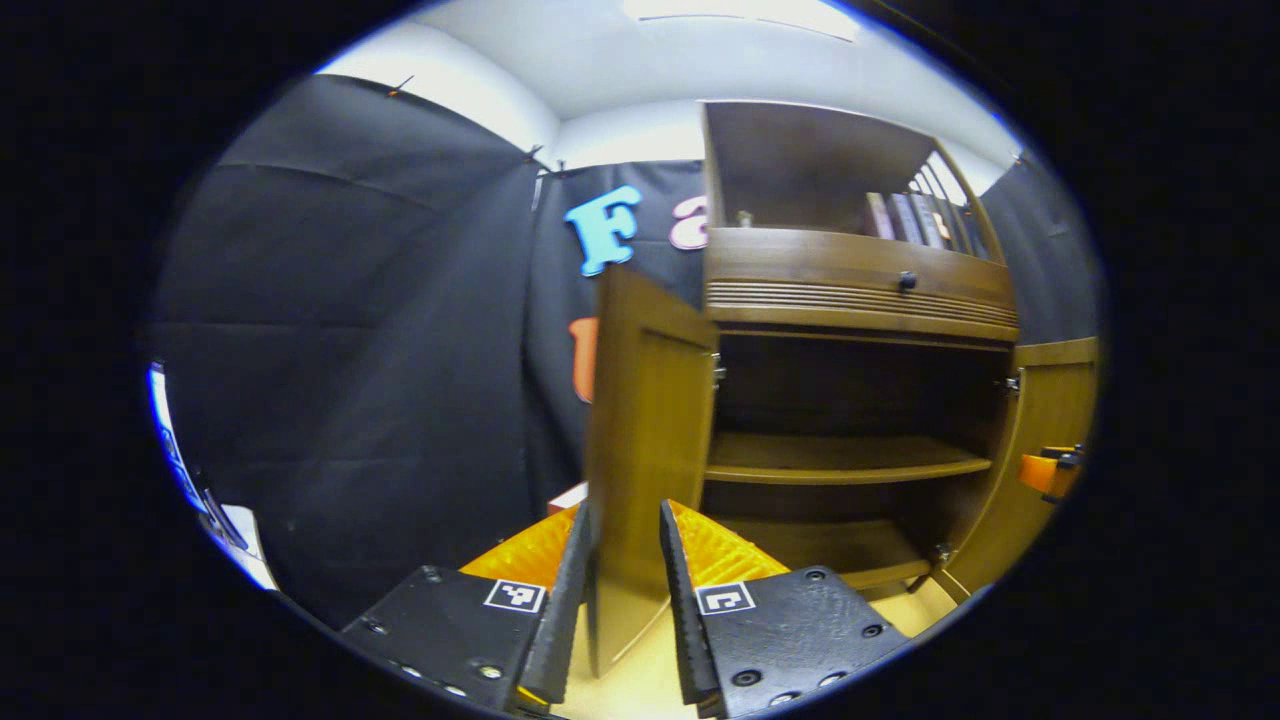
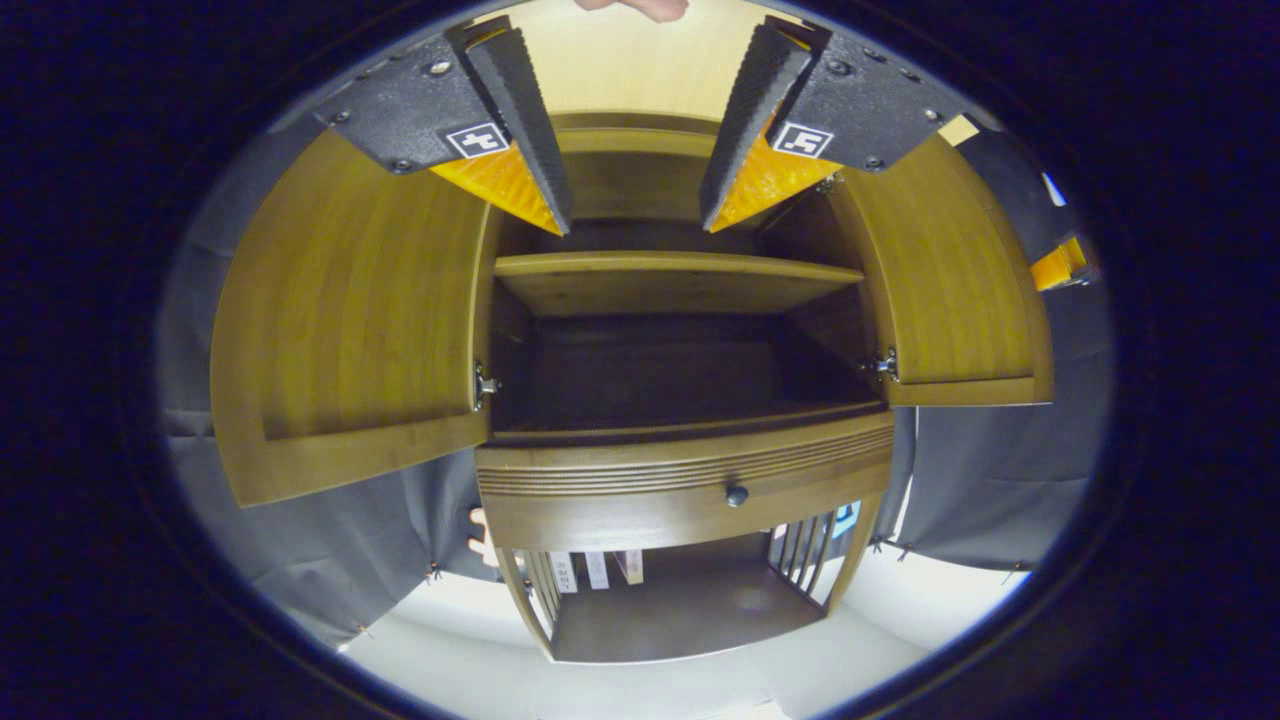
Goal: Open the right door of the double-door shoe cabinet with the right hand, and open the left door with the left hand.
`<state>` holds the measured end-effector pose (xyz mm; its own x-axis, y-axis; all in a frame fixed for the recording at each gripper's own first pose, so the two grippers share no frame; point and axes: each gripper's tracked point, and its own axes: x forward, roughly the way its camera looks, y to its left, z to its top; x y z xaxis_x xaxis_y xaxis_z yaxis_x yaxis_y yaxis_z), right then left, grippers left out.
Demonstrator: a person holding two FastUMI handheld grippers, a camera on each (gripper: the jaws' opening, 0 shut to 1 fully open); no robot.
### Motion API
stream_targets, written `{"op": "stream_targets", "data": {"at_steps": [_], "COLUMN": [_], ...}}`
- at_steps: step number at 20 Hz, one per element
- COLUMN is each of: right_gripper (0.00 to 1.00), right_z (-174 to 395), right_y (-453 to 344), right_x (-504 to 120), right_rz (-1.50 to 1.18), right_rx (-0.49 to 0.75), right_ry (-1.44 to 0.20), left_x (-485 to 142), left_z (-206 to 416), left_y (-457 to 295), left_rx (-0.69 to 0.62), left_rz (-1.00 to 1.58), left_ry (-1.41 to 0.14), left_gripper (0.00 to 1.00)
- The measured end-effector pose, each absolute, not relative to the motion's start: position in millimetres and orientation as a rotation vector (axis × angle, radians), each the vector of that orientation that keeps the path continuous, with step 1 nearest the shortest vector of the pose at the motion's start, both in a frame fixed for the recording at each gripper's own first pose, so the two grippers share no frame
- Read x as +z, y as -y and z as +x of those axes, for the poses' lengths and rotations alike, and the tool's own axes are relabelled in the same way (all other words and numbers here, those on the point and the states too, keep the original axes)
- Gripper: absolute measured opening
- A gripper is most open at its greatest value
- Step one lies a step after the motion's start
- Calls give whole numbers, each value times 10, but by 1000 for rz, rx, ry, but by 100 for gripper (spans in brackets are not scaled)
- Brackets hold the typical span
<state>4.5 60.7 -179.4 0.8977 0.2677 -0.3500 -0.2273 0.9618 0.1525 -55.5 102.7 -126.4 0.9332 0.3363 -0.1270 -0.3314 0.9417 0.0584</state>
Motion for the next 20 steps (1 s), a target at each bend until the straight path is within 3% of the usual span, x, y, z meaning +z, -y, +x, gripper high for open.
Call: {"op": "stream_targets", "data": {"at_steps": [1, 2, 3, 6, 12, 14, 15, 18, 20], "right_gripper": [82, 84, 83, 84, 91, 95, 95, 97, 100], "right_z": [41, 43, 38, 24, 62, 87, 66, 88, 107], "right_y": [-609, -618, -639, -629, -486, -450, -476, -386, -343], "right_x": [-1746, -1696, -1654, -1421, -1013, -989, -988, -944, -906], "right_rz": [109, 114, 122, 130, 104, 86, 76, 57, 62], "right_rx": [259, 264, 274, 288, 261, 259, 268, 236, 222], "right_ry": [-367, -360, -358, -317, -205, -192, -189, -181, -178], "left_x": [-1272, -1240, -1200, -1056, -1000, -940, -925, -823, -755], "left_z": [-519, -460, -395, -254, -84, -46, -17, 39, 51], "left_y": [-880, -763, -596, -262, 335, 362, 397, 395, 341], "left_rx": [300, 259, 208, 121, -26, -27, -37, -39, -17], "left_rz": [57, 71, 70, 47, 2, 15, 12, -3, 6], "left_ry": [-148, -146, -144, -114, -106, -93, -90, -72, -53], "left_gripper": [29, 52, 67, 89, 100, 96, 100, 96, 100]}}
